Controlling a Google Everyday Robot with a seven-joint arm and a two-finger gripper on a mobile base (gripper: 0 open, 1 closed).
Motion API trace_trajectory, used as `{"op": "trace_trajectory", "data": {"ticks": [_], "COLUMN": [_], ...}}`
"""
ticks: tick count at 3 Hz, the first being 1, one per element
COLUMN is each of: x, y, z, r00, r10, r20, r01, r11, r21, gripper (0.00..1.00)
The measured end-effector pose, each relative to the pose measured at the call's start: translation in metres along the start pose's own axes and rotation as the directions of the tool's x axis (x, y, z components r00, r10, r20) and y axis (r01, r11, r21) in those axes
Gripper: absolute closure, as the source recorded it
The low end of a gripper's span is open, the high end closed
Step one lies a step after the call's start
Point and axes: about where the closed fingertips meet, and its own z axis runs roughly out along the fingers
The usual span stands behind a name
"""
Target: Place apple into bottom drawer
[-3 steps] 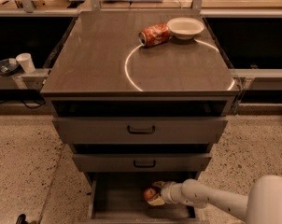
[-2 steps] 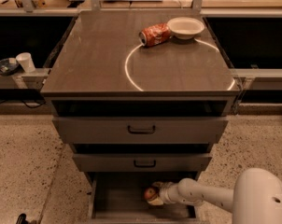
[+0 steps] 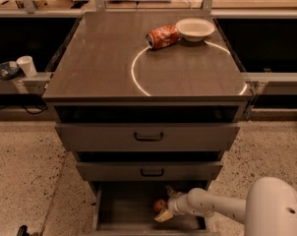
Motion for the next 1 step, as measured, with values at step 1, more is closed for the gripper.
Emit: {"op": "trace_trajectory", "data": {"ticks": [1], "x": [0.0000], "y": [0.0000], "z": [0.0000], "r00": [1.000], "r10": [0.000], "r20": [0.000], "r01": [0.000], "r11": [1.0000], "r21": [0.000], "gripper": [0.00]}}
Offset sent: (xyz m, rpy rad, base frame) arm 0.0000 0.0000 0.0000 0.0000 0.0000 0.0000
